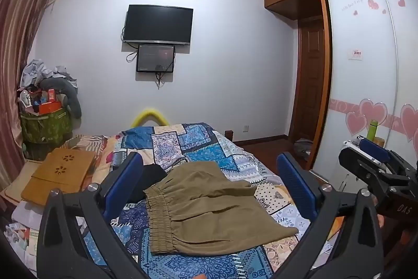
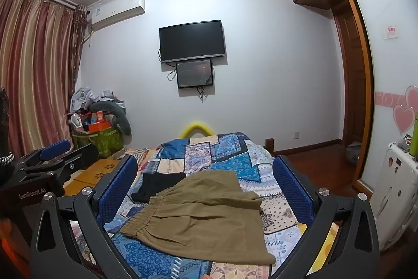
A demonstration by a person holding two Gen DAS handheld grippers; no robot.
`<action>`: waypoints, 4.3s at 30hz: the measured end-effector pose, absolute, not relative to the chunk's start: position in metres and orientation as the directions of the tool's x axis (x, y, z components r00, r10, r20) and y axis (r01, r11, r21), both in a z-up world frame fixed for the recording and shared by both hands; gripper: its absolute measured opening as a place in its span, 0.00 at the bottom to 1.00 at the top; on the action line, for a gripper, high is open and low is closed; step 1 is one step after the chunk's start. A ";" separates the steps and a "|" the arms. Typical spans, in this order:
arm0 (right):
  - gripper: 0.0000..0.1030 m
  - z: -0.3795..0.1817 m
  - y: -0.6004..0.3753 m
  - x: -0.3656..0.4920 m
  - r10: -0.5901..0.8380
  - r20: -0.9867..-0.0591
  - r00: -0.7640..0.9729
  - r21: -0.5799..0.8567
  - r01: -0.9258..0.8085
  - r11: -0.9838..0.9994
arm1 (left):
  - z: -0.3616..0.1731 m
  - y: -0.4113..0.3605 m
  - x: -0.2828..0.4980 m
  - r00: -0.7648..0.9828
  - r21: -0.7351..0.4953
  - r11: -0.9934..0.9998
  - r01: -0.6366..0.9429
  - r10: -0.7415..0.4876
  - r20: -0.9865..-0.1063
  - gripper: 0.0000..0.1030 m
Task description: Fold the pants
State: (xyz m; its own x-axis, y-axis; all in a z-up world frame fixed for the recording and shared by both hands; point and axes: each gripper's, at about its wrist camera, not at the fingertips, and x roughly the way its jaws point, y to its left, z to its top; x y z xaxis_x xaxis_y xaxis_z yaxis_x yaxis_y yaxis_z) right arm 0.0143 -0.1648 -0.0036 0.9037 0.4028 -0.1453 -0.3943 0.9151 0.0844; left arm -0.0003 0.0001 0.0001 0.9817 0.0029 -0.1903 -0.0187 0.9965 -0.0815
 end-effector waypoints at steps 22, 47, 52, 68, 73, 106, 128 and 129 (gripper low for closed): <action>1.00 -0.005 -0.166 0.017 0.396 -0.154 0.905 0.107 -0.384 0.917 | -0.004 -0.003 0.007 0.981 -0.066 0.997 -0.038 0.025 -0.192 1.00; 1.00 -0.004 -0.172 0.019 0.390 -0.149 0.909 0.106 -0.378 0.920 | -0.010 0.000 0.013 0.980 -0.067 0.997 -0.048 0.034 -0.198 1.00; 1.00 -0.003 -0.173 0.019 0.391 -0.149 0.908 0.106 -0.378 0.920 | -0.009 -0.002 0.014 0.979 -0.061 0.997 -0.047 0.034 -0.199 1.00; 1.00 -0.003 -0.171 0.021 0.390 -0.155 0.908 0.110 -0.376 0.920 | -0.009 -0.005 0.012 0.981 -0.041 0.998 -0.041 0.033 -0.192 1.00; 1.00 -0.004 -0.170 0.021 0.390 -0.155 0.908 0.109 -0.377 0.920 | -0.009 -0.005 0.012 0.981 -0.041 0.998 -0.044 0.035 -0.193 1.00; 1.00 -0.025 -0.170 0.081 0.362 -0.260 0.895 0.132 -0.339 0.932 | -0.035 0.041 0.100 0.936 -0.116 0.989 -0.096 0.050 -0.350 1.00; 0.97 -0.166 -0.201 0.258 0.310 -0.742 0.595 0.142 -0.313 0.939 | -0.212 0.152 0.296 0.540 -0.012 0.981 -0.196 0.097 -0.836 0.75; 0.91 -0.171 -0.202 0.264 0.311 -0.756 0.576 0.153 -0.307 0.939 | -0.217 0.153 0.300 0.523 -0.016 0.982 -0.188 0.087 -0.848 0.75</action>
State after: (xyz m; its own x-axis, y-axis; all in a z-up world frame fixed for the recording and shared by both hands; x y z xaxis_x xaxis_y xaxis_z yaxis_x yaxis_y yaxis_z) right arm 0.2638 -0.2018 -0.1707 0.5762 0.3112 -0.7558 -0.3071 0.9393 0.1526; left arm 0.2995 0.1531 -0.2174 0.5234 0.0866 -0.8477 -0.1882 0.9820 -0.0158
